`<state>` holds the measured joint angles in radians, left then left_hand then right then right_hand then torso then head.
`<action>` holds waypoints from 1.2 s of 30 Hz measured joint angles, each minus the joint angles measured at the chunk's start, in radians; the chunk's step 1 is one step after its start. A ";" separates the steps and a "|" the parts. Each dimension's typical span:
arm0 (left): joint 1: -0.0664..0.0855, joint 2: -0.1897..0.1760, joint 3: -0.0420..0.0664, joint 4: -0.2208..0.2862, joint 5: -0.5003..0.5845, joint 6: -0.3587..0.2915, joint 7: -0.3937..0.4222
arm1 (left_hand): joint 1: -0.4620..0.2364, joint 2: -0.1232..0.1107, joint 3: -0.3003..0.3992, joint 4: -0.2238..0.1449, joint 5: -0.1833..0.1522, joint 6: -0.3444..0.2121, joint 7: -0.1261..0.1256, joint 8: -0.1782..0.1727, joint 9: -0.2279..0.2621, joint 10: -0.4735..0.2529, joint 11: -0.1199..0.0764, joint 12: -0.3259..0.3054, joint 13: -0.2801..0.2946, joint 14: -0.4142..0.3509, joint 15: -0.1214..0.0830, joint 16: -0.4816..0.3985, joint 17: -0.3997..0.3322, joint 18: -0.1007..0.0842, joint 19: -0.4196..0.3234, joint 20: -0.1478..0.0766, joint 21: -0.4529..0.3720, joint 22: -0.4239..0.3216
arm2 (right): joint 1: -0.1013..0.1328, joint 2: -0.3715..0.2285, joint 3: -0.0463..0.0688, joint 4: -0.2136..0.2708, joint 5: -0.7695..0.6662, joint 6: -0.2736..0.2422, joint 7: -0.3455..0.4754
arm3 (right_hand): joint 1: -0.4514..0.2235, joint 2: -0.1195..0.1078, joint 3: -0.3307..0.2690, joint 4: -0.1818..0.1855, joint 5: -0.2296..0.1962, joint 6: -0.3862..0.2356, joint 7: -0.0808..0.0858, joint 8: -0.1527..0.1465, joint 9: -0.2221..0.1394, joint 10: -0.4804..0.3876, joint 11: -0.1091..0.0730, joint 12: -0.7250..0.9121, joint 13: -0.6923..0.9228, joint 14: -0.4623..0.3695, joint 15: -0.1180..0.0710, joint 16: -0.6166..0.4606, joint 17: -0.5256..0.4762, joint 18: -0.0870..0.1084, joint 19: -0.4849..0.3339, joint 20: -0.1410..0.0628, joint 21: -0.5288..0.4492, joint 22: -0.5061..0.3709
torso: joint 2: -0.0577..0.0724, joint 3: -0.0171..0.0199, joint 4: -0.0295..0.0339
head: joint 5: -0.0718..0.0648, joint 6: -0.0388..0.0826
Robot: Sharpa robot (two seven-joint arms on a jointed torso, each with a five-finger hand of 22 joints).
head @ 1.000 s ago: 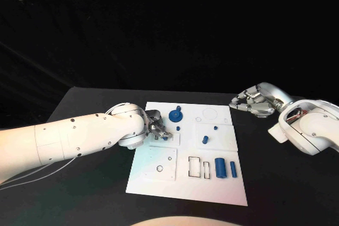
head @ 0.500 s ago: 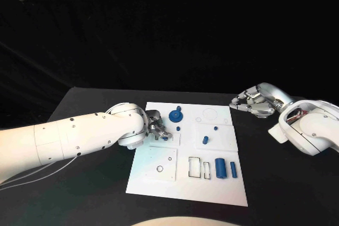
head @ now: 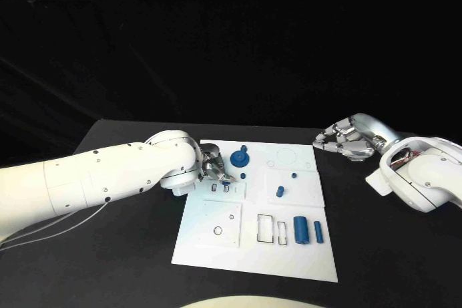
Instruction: Assemble the parts on the task board
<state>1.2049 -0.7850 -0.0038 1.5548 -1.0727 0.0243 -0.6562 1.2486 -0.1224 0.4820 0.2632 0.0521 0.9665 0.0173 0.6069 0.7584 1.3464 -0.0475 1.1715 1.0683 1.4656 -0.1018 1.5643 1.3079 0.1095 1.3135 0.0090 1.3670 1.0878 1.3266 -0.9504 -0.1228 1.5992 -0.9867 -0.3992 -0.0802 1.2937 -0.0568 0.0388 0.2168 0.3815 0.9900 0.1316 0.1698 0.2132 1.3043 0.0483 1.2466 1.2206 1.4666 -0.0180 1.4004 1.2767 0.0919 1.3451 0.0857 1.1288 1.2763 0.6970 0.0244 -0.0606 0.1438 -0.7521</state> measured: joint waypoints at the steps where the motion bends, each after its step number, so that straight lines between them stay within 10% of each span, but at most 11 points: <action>1: 0.005 0.001 0.000 -0.003 0.002 0.008 0.000 | 0.000 0.000 0.000 0.000 0.000 0.000 0.000 0.000 0.000 0.000 0.000 0.000 0.000 0.000 0.000 0.000 0.000 0.000 0.000 0.000 0.000 0.000 | 0.000 0.000 0.000 0.000 0.000 0.000 0.000 | 0.000 0.000 0.000 0.000 0.000 0.000 0.000 0.000 0.000 0.000 0.000 0.000 0.000 0.000 0.000 0.000 0.000 0.000 0.000 0.000 0.000 0.000 | 0.000 0.0001 -0.0001 | 0.000 0.000; 17: 0.045 0.042 -0.001 -0.061 0.009 0.148 -0.007 | 0.004 -0.004 0.001 -0.001 0.004 0.000 0.000 0.000 0.001 0.000 0.000 0.000 0.001 0.000 0.000 0.000 0.000 0.000 -0.004 0.004 0.000 0.001 | 0.000 0.003 0.000 -0.002 0.000 0.000 -0.001 | 0.000 0.000 0.000 0.000 0.000 0.000 0.000 0.000 0.000 0.000 0.000 0.000 0.000 0.000 0.000 0.000 0.000 0.000 0.000 0.000 0.000 0.000 | 0.000 0.0001 0.0001 | 0.002 -0.002; 36: 0.067 0.118 -0.031 -0.161 0.017 0.251 -0.022 | 0.008 0.000 0.001 -0.002 0.003 0.000 0.000 -0.001 0.001 -0.002 0.002 0.000 0.006 0.000 0.000 0.000 0.000 0.000 -0.004 0.004 0.000 0.004 | 0.000 0.007 0.000 -0.005 0.000 0.000 -0.001 | 0.000 0.000 0.000 0.000 0.000 0.000 0.000 0.000 0.000 0.000 0.000 0.000 0.000 0.000 0.000 0.000 0.000 0.000 0.000 0.000 0.000 0.000 | 0.000 0.0001 0.0003 | 0.008 -0.006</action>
<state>1.2720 -0.6666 -0.0347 1.3941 -1.0558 0.2755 -0.6780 1.2561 -0.1227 0.4834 0.2616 0.0549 0.9667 0.0176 0.6057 0.7595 1.3447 -0.0458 1.1715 1.0739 1.4656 -0.1018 1.5643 1.3075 0.1095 1.3098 0.0126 1.3670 1.0914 1.3263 -0.9433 -0.1230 1.5946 -0.9867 -0.3991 -0.0813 1.2937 -0.0568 0.0388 0.2167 0.3815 0.9900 0.1316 0.1698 0.2130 1.3043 0.0483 1.2466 1.2206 1.4666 -0.0180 1.4004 1.2768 0.0919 1.3450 0.0857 1.1288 1.2763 0.6969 0.0244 -0.0603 0.1522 -0.7583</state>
